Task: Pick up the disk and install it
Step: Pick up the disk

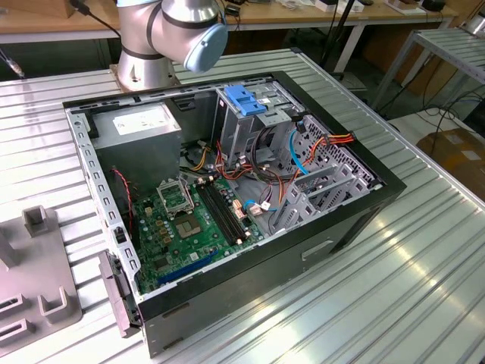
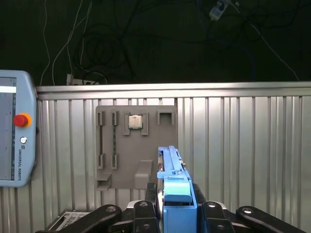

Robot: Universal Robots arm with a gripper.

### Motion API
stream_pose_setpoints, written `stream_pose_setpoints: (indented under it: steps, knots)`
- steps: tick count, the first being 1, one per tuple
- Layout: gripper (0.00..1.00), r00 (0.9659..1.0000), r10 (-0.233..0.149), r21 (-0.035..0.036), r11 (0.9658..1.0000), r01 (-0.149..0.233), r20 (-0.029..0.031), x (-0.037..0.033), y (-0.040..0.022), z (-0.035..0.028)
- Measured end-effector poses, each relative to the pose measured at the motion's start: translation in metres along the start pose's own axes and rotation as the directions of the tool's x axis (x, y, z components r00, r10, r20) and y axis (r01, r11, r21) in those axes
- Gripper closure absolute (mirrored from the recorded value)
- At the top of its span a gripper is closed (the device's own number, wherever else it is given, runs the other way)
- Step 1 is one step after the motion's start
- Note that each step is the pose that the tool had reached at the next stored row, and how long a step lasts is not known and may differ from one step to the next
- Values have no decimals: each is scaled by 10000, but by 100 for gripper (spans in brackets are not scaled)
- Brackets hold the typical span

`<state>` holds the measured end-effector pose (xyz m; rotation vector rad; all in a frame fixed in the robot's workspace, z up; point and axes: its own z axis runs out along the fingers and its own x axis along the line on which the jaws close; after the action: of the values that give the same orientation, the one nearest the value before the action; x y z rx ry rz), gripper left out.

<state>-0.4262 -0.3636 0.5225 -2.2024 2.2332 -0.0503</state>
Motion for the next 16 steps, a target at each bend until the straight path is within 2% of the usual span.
stream_pose_setpoints:
  steps: [12,16]
  knots:
    - [63,10000,0,-1,10000,0,-1,-3,-198,7]
    - [63,10000,0,-1,10000,0,-1,-3,-199,7]
